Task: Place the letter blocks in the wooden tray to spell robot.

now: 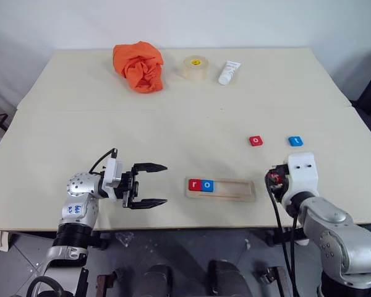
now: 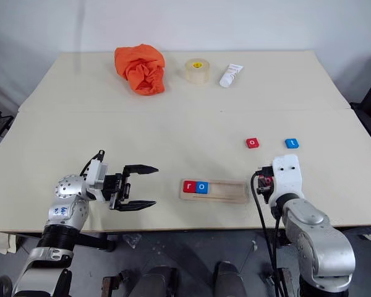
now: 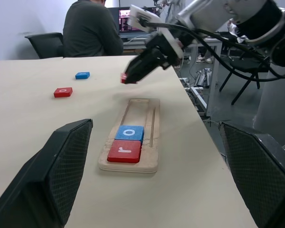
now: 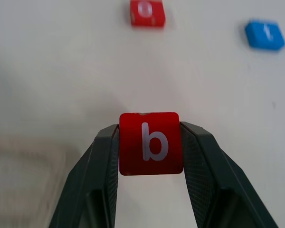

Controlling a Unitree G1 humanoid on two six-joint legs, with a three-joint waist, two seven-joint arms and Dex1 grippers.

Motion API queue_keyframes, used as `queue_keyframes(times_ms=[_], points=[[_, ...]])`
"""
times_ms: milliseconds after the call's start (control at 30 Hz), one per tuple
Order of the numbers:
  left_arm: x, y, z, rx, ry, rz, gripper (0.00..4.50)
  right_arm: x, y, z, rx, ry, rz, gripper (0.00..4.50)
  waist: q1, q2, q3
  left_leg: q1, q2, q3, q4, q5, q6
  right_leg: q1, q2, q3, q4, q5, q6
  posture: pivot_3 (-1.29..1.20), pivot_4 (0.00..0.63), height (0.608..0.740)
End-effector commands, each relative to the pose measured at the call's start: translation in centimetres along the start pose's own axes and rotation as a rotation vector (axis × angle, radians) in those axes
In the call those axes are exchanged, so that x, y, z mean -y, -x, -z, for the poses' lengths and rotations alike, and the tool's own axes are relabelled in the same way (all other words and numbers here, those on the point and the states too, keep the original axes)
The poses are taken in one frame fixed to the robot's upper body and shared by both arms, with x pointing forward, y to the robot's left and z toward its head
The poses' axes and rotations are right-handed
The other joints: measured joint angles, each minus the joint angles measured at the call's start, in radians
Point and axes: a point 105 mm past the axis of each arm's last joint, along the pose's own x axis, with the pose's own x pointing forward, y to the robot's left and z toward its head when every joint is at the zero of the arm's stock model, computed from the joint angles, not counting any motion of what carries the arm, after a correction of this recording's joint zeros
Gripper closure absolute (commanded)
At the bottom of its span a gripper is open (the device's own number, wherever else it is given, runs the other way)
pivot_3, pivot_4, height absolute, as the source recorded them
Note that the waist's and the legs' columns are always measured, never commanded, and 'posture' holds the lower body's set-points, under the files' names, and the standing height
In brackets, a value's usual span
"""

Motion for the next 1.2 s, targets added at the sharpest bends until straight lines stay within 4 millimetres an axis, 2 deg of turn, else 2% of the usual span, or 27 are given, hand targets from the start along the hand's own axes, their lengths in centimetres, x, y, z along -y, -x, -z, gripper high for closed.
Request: queue_keyframes(times_ms=[33,267,367,467,567,667,800,1067,1200], points=[[0.3,0.2,-0.7,-0.002,-0.026,0.037,0.00,0.0,0.9,-0.1,0.015,-0.028,0.038,3.03,0.000,0.000,0.000,0.000,0.000,0.000,0.000,0.000,0.000,0.000,0.000,0.000,0.000,0.000,0.000,0.00,0.150,0.740],[0.3,0.4,-0.7,-0.011,-0.025,0.034,0.00,0.3,0.9,0.6,-0.017,-0.086,0.075,3.03,0.001,0.000,0.000,0.000,0.000,0.000,0.000,0.000,0.000,0.000,0.000,0.000,0.000,0.000,0.000,0.00,0.150,0.740],[0.2,0.4,-0.7,-0.013,-0.029,0.032,0.00,0.6,0.8,0.7,-0.021,-0.104,0.090,2.01,0.001,0.000,0.000,0.000,0.000,0.000,0.000,0.000,0.000,0.000,0.000,0.000,0.000,0.000,0.000,0.00,0.150,0.740],[0.0,0.3,-0.8,-0.009,-0.035,0.029,0.00,0.9,0.7,0.0,0.012,-0.091,0.086,1.00,0.000,0.000,0.000,0.000,0.000,0.000,0.000,0.000,0.000,0.000,0.000,0.000,0.000,0.000,0.000,0.00,0.150,0.740],[-0.1,0.2,-0.9,-0.008,-0.039,0.029,0.00,0.5,0.6,-0.6,0.021,-0.051,0.013,0.02,0.000,0.000,0.000,0.000,0.000,0.000,0.000,0.000,0.000,0.000,0.000,0.000,0.000,0.000,0.000,0.00,0.150,0.740],[-0.2,0.0,-0.9,-0.007,-0.043,0.033,0.00,-0.2,0.9,-1.3,0.025,0.092,-0.125,0.02,0.000,0.000,0.000,0.000,-0.001,0.000,0.000,0.000,0.000,0.000,0.000,0.000,0.000,0.000,0.000,0.00,0.150,0.740],[-0.2,-0.1,-0.9,-0.005,-0.045,0.039,0.00,0.3,1.3,-2.2,0.010,0.255,-0.280,0.02,0.001,0.000,0.000,0.000,0.000,0.000,0.000,-0.001,0.001,0.001,0.000,0.000,-0.001,0.000,0.000,0.00,0.150,0.740],[-0.2,-0.6,-0.6,0.004,-0.045,0.056,0.00,1.7,1.6,-1.6,-0.116,0.548,-0.624,0.02,0.003,-0.001,0.001,0.000,0.000,0.001,0.001,-0.001,0.003,0.003,0.000,-0.001,-0.003,0.000,0.000,0.00,0.150,0.740],[-0.1,-0.8,-0.5,0.007,-0.047,0.062,0.00,3.2,1.1,-0.4,-0.206,0.688,-0.742,0.02,0.003,-0.001,0.001,0.000,0.000,0.001,0.002,-0.001,0.003,0.003,0.000,-0.001,-0.003,0.000,0.000,0.00,0.150,0.740]])
